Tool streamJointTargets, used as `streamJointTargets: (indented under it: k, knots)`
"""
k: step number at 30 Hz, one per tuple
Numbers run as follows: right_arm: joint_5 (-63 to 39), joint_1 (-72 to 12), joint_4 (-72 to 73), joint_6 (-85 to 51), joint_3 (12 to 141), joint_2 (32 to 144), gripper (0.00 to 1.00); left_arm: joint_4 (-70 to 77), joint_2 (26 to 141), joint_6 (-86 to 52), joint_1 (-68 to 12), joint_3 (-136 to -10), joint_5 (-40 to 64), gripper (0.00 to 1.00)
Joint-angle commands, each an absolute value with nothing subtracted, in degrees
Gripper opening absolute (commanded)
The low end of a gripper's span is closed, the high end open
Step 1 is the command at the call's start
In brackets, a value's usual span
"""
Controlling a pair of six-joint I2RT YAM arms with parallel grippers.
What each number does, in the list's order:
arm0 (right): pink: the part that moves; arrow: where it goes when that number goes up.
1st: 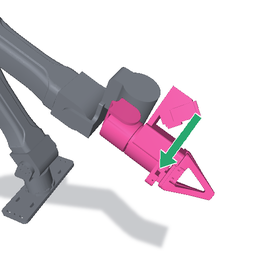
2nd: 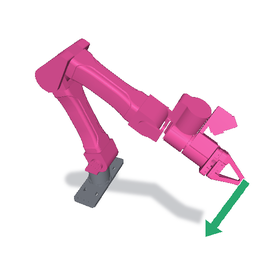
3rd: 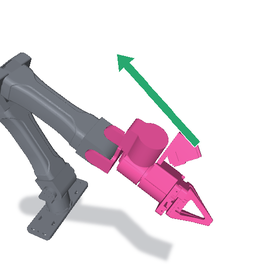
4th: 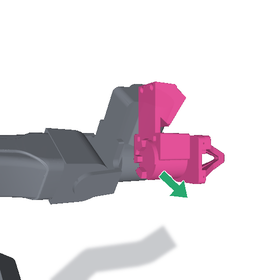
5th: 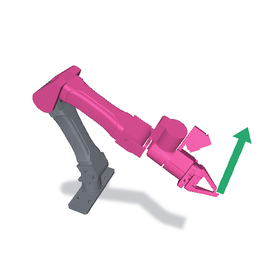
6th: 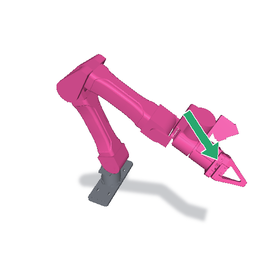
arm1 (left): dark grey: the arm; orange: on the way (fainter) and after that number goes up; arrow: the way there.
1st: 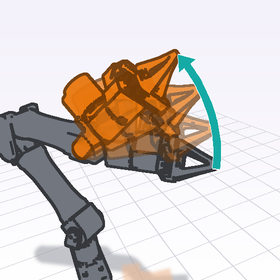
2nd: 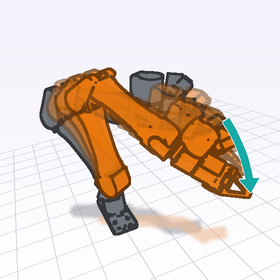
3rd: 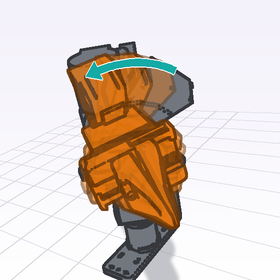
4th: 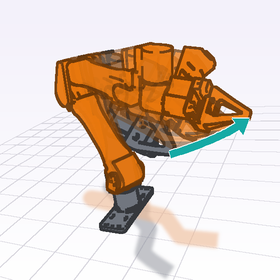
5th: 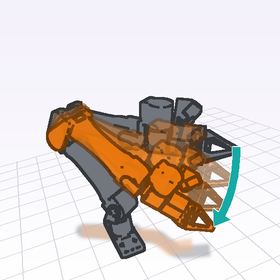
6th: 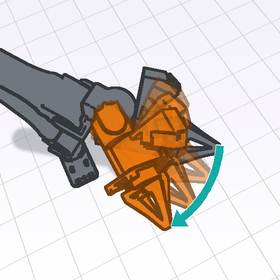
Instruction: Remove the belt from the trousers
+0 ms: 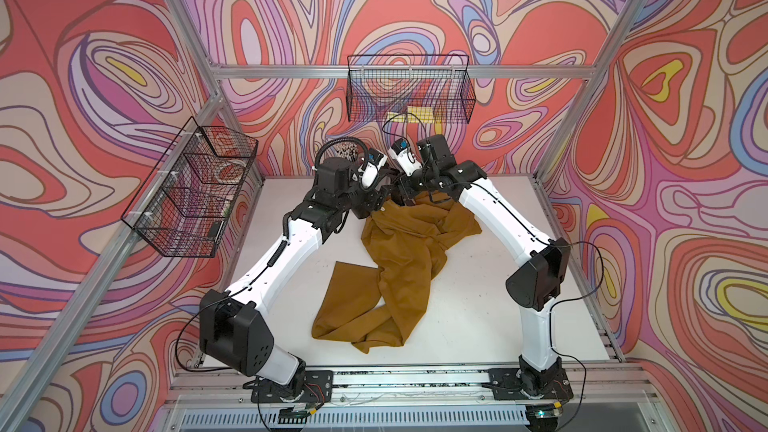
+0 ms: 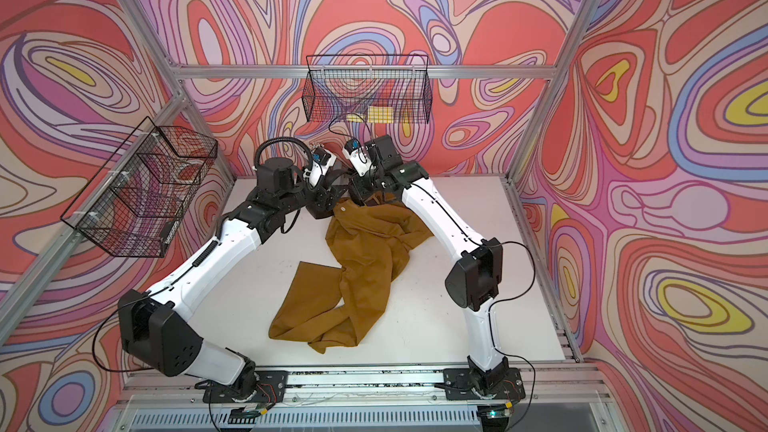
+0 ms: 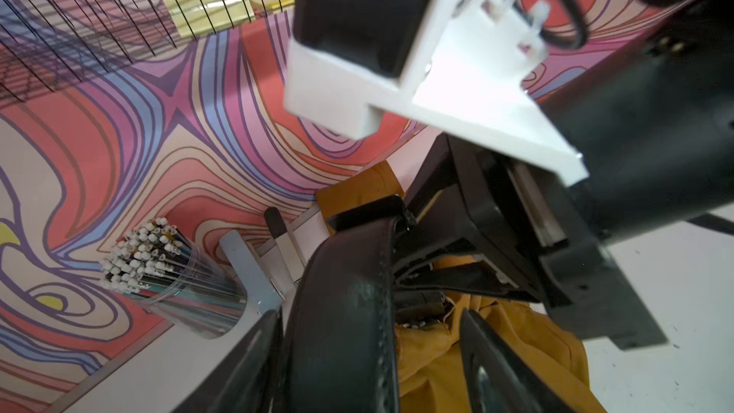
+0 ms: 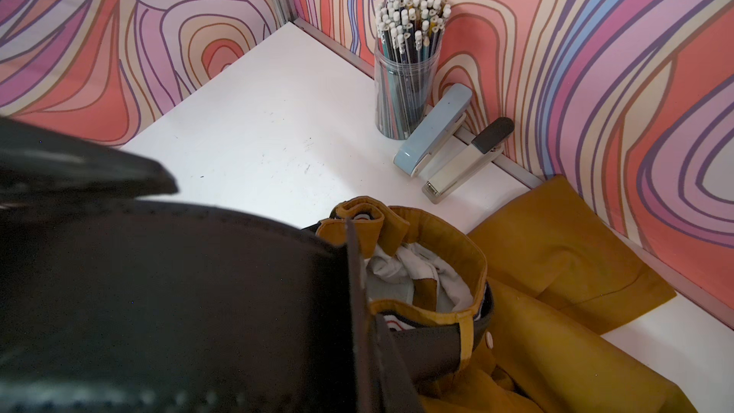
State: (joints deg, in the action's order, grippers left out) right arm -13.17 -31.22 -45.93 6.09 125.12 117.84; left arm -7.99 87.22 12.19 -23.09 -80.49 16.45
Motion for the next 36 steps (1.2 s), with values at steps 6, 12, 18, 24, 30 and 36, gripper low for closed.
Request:
streamJointTargets:
  k: [6, 12, 18, 24, 30, 36]
  knots:
    - [-14.7, -31.14, -43.74, 5.61, 116.92, 112.29, 0.08, -8.23, 87.34, 5.27, -23.5, -85.6, 14.06, 0.03]
    - [-17.77, -29.7, -29.41, -0.64, 103.48, 102.73, 0.42, -12.04, 86.96, -0.76, -23.54, -89.29, 14.9, 0.0]
    - [-17.06, -28.22, -14.44, -8.06, 90.33, 92.07, 0.48, -14.63, 86.13, -3.45, -23.48, -90.77, 14.41, 0.0]
    - [-16.98, -28.86, -13.76, -4.65, 93.12, 92.41, 0.48, -20.5, 87.32, -6.48, -23.53, -94.32, 15.27, 0.0]
    - [-16.56, -30.91, -17.17, 5.32, 99.11, 97.33, 0.45, -24.03, 89.49, -8.85, -23.55, -98.7, 17.47, 0.0]
    - [-15.47, -31.19, -19.08, 11.35, 103.19, 100.29, 0.36, -24.7, 90.36, -10.23, -23.47, -100.32, 18.53, 0.0]
